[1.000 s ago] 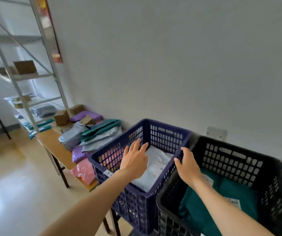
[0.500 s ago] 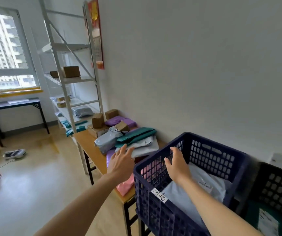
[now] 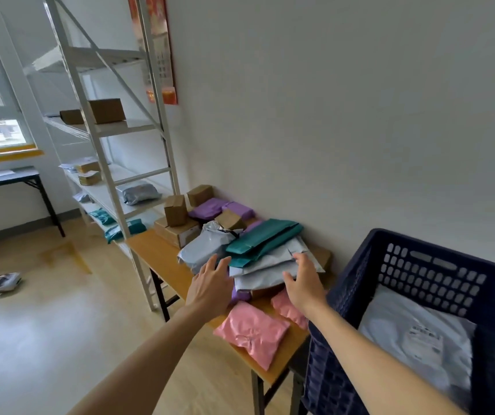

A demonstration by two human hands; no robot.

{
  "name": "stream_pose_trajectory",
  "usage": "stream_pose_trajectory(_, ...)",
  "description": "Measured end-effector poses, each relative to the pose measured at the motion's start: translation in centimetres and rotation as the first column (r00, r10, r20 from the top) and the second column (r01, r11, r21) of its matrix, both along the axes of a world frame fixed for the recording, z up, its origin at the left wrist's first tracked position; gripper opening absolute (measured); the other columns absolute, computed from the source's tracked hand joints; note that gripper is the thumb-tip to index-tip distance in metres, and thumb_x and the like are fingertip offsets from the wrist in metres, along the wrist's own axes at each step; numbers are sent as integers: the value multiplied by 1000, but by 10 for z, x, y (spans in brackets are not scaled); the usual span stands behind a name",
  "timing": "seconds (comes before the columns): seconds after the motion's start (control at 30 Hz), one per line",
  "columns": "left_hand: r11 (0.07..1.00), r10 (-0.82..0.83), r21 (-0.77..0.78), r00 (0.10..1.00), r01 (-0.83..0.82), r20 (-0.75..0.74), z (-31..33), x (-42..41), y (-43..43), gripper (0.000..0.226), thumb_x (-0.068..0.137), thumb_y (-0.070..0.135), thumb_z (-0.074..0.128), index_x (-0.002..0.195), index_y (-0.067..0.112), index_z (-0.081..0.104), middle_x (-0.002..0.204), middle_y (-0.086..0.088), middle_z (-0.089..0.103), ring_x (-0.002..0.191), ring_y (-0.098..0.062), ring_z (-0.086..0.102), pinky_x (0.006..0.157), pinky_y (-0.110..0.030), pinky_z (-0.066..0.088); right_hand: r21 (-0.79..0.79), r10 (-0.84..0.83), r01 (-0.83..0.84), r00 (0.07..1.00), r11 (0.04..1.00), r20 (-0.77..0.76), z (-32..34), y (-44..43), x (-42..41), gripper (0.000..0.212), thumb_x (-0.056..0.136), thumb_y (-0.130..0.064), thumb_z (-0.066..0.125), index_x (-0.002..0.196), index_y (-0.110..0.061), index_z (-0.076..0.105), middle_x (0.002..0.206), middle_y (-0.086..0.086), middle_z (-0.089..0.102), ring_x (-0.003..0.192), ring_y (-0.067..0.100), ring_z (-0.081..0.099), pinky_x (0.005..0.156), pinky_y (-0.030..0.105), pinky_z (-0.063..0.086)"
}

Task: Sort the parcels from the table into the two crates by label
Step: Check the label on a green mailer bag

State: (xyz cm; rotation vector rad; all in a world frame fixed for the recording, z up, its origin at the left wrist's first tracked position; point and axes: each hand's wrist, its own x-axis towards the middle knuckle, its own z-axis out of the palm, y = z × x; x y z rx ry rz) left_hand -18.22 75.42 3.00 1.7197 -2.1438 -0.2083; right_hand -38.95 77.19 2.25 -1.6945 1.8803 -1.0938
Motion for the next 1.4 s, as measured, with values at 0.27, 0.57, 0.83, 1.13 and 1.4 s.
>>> stream_pose_trajectory(0.27, 999, -22, 35, 1000, 23, -19, -33, 47, -70, 54, 97, 23, 49, 148, 24, 30, 150, -6, 30, 135, -28, 36, 103, -39, 43, 78, -49, 48, 999, 996, 4, -27, -75, 36, 48, 97, -17, 52, 141, -7, 36, 145, 13, 41, 131, 26, 45, 100, 32, 41)
stream_pose_trajectory(0.57, 988, -88, 130, 995, 81, 49, -66, 62, -185, 61, 95, 20, 54, 149, 28, 26, 156, -5, 21, 137, -28, 35, 102, -35, 43, 162, -149, 150, 989, 975, -18, -68, -177, 37, 45, 96, -12, 51, 139, -9, 38, 143, 13, 41, 122, 27, 51, 93, 29, 44)
stream_pose_trajectory(0.83, 963, -199, 190, 980, 192, 17, -86, 57, -279, 47, 101, 26, 43, 147, 26, 32, 151, -3, 32, 135, -26, 36, 105, -36, 38, 246, -223, 217, 975, 945, -4, -91, -253, 40, 41, 97, -12, 50, 137, -11, 41, 141, 9, 44, 123, 24, 49, 91, 26, 40)
stream_pose_trajectory(1.13, 887, -392, 257, 920, 384, -23, -111, 38, -364, 47, 101, 27, 42, 147, 23, 32, 149, 0, 34, 132, -25, 38, 106, -36, 36, 310, -348, 320, 937, 895, 36, -108, -308, 54, 40, 97, -11, 51, 135, -13, 42, 139, 8, 44, 122, 23, 49, 95, 31, 44)
stream_pose_trajectory(1.4, 738, -610, 320, 790, 594, -58, -121, 26, -446, 51, 99, 24, 46, 148, 19, 32, 151, -2, 34, 135, -24, 37, 107, -33, 33, 369, -563, 497, 822, 785, 91, -118, -357, 69, 46, 94, -11, 56, 137, -11, 39, 139, 10, 46, 123, 26, 49, 99, 35, 44)
